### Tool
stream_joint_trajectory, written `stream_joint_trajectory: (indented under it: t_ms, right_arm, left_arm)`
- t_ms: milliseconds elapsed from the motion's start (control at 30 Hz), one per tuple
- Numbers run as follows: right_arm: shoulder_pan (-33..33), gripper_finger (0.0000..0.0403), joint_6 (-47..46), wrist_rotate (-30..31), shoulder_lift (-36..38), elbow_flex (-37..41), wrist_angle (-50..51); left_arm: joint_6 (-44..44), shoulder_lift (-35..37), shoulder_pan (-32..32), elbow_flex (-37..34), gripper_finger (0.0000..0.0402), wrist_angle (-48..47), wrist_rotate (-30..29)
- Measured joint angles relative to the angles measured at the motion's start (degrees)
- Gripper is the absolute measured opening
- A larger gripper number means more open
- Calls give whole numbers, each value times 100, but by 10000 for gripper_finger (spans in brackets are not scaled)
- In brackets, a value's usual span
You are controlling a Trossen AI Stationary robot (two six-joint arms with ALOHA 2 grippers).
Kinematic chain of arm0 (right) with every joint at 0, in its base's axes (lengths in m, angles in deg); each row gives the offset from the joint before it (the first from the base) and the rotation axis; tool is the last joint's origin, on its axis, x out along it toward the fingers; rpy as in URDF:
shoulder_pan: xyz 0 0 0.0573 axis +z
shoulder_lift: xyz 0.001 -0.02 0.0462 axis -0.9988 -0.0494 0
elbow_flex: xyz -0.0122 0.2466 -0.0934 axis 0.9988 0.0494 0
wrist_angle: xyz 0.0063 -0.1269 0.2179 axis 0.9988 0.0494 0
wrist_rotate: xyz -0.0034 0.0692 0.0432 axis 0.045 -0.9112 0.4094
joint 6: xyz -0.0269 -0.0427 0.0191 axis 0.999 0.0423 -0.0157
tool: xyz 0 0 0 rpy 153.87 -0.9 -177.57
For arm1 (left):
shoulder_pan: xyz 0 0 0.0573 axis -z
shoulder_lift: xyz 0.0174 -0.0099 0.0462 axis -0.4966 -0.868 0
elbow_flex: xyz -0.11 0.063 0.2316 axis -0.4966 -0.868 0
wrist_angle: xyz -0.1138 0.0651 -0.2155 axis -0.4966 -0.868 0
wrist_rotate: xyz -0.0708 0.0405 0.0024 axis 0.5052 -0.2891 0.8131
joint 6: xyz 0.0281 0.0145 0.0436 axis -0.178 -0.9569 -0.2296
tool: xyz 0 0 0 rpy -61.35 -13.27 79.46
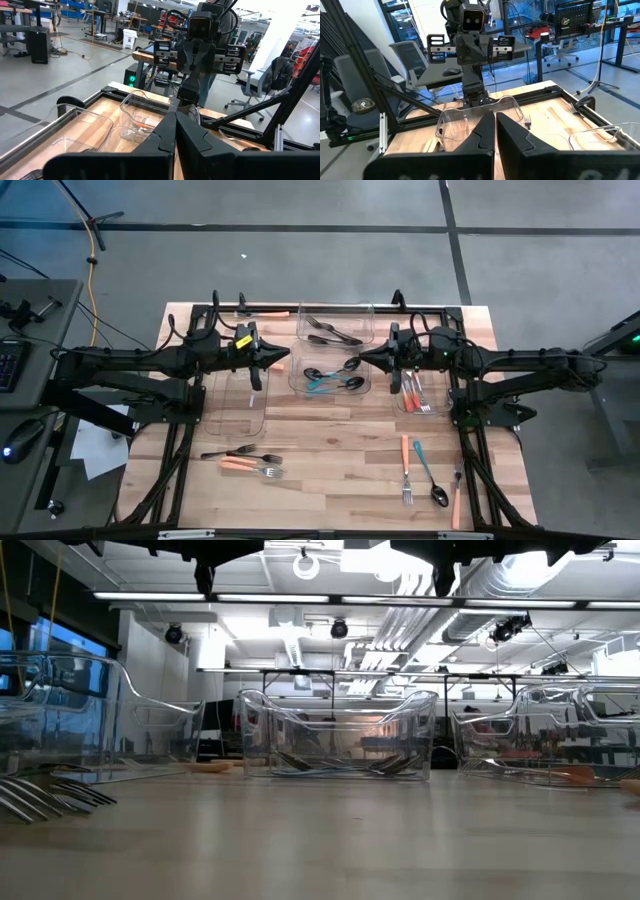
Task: Sort silverware by color (type)
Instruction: Put the black fork into the top transparent bin
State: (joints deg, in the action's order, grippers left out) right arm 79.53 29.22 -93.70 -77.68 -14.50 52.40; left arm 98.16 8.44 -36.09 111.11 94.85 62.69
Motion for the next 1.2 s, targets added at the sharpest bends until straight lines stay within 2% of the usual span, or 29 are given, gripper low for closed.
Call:
stream_joint_trajectory:
  t_ms: [200, 333, 900, 1000, 1200]
  right_arm:
    - [0, 1, -45, -3, 0, 0, 0]
    - [0, 0, -147, -5, 0, 0, 0]
    - [0, 0, -149, -5, -2, 0, 2]
    - [2, 0, -149, -5, -2, 0, 2]
    - [0, 0, -147, -5, -2, 0, 4]
  left_arm:
    - [-8, 0, 1, 0, 2, -13, 0]
    - [-185, 0, 1, 0, 21, -42, -2]
    - [-305, 0, 0, 0, 197, -43, -154]
    - [-325, 0, -1, 0, 210, -42, -229]
    - [-647, 0, -1, 0, 207, -39, -232]
